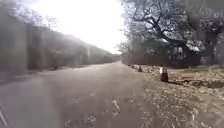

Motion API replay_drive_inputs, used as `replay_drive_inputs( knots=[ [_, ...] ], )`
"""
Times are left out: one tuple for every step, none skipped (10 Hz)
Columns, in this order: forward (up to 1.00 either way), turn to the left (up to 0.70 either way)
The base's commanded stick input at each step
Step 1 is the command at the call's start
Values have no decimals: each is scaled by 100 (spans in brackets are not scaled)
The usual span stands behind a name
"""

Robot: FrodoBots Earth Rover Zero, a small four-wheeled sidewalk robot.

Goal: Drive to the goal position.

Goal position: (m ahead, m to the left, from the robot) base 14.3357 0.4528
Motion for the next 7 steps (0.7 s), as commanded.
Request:
replay_drive_inputs(
  knots=[
    [100,0],
    [100,0],
    [100,0],
    [100,0],
    [100,0],
    [100,0],
    [100,0]
  ],
)
